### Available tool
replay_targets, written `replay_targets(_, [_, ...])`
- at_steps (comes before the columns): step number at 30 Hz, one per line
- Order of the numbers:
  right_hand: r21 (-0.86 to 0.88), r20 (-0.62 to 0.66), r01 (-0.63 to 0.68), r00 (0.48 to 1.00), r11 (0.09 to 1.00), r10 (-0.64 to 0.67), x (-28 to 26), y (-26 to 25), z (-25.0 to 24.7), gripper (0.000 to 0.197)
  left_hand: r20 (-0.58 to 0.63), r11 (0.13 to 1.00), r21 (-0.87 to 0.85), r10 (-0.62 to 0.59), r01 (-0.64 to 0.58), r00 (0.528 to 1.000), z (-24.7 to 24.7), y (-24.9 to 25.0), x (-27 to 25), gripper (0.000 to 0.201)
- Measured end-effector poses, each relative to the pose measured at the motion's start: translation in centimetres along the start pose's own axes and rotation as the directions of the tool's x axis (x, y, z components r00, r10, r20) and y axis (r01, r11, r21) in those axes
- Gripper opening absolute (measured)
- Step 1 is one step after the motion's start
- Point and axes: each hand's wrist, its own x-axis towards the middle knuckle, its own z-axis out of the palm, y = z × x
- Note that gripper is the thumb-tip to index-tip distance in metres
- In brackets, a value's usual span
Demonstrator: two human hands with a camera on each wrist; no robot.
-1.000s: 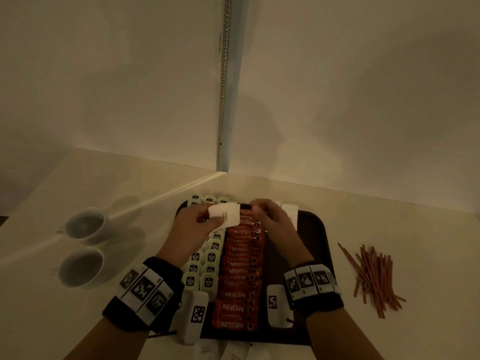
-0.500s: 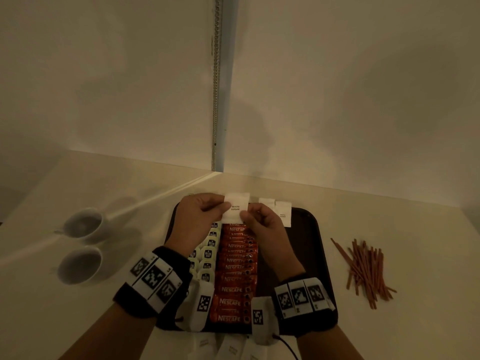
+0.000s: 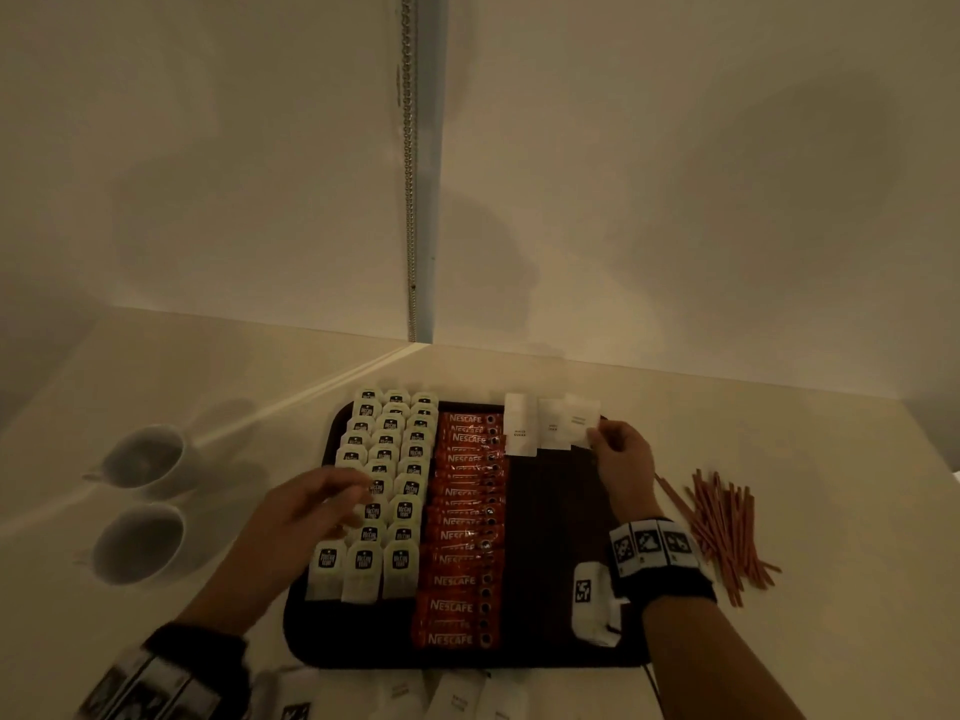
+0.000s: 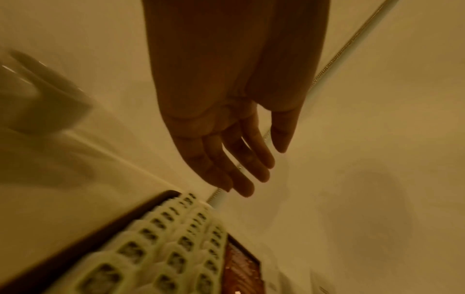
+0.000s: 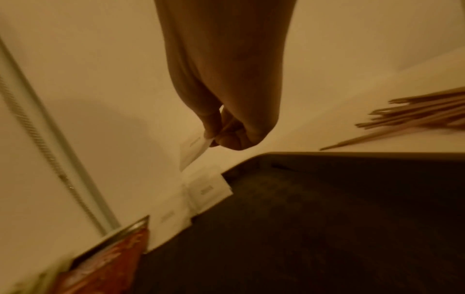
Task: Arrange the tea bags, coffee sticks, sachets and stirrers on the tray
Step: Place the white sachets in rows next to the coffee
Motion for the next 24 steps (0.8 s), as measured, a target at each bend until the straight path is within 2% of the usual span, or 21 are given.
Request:
replay_targets(2, [-0.123, -0.010, -0.026, 1.000, 0.992, 0.025, 0.9, 1.1, 0.0, 0.013, -0.023, 0.999, 0.021, -0.047, 0.047, 0.999, -1.6, -2.1, -0.9, 0.019])
replay_targets(7, [-0.275, 0.116, 0.002, 0.993, 0.962, 0.031, 1.4, 1.7, 1.1, 0.020, -0.118, 0.971, -0.029, -0.241, 0.239, 0.963, -5.1, -7.0, -3.0, 0.021])
replay_targets(13, [-0.292, 0.089, -0.010, 0.995, 0.956, 0.038, 1.9, 1.7, 2.3, 0.021, -0.239, 0.938, -0.018, -0.341, 0.347, 0.909, -8.5, -11.5, -5.9, 0.020])
replay_targets(18, [-0.296, 0.065, -0.027, 0.997, 0.955, 0.049, 1.9, 1.4, 2.7, 0.018, -0.235, 0.902, -0.057, -0.428, 0.427, 0.873, -10.2, -13.1, -6.9, 0.022])
replay_targets(24, [-0.328, 0.062, -0.037, 0.996, 0.944, 0.061, 1.9, 1.0, 2.8, 0.022, -0.247, 0.899, -0.054, -0.433, 0.434, 0.867, -10.9, -13.6, -7.5, 0.022])
